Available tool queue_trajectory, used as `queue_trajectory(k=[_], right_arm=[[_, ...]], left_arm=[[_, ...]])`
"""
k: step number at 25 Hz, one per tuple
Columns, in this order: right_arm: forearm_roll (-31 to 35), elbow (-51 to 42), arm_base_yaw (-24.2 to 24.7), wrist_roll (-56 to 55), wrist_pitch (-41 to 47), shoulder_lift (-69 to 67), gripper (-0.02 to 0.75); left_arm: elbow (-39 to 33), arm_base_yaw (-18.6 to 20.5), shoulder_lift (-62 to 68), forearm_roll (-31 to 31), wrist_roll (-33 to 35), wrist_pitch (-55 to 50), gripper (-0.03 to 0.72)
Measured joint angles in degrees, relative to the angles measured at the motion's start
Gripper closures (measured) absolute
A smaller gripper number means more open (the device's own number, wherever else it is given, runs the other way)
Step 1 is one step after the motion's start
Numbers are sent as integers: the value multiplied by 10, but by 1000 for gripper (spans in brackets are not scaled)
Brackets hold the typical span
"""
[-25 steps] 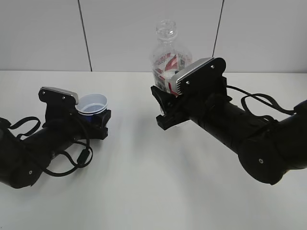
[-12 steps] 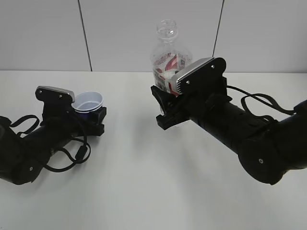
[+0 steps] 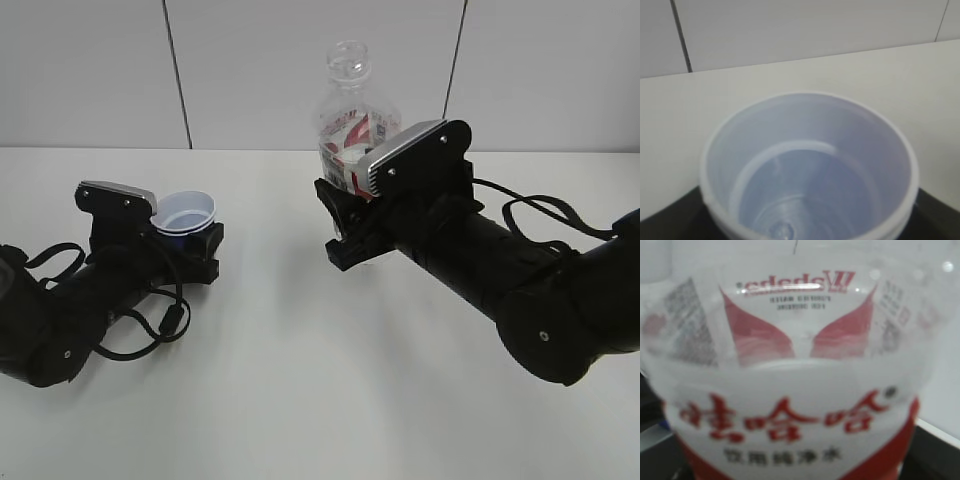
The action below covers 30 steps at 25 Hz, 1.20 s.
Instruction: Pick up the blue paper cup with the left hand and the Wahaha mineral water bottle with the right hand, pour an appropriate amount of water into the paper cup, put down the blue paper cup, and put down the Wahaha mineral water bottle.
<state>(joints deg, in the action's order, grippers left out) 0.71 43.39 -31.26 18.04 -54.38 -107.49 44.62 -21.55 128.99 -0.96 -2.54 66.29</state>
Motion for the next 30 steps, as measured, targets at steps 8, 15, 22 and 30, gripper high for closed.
queue_trajectory(k=[8,15,22,30], right_arm=[[0,0,0,0,0,0,242],[0,0,0,0,0,0,242],[0,0,0,0,0,0,242],[0,0,0,0,0,0,242]], left_arm=[[0,0,2,0,0,-1,84],[0,0,2,0,0,-1,40],[0,0,2,0,0,-1,15],[0,0,2,0,0,-2,14]])
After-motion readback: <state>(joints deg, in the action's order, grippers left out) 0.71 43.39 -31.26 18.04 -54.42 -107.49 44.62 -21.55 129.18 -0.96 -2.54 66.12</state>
